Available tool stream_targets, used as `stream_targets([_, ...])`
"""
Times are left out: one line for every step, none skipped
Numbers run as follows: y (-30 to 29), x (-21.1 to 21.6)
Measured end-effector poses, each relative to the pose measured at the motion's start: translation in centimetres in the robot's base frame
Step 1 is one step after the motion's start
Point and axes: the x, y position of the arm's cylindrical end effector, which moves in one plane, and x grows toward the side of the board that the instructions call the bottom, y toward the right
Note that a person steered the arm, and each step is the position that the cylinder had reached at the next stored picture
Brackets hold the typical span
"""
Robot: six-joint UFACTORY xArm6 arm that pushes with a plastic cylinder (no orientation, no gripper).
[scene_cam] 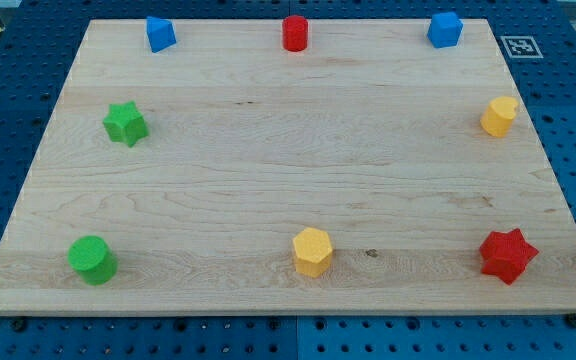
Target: Slide the red star towards the top center
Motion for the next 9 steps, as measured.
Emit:
stream_targets([-0.5,0.2])
stream_targets([-6.3,2.0])
stream_targets([-6.7,1.8])
stream_targets([-10.2,1.7])
stream_targets([-13.5,1.7])
stream_targets([-13.2,1.1])
stream_targets([-12.6,-0.3])
stream_targets([-12.6,-0.3])
stream_targets([-13.3,-1.3])
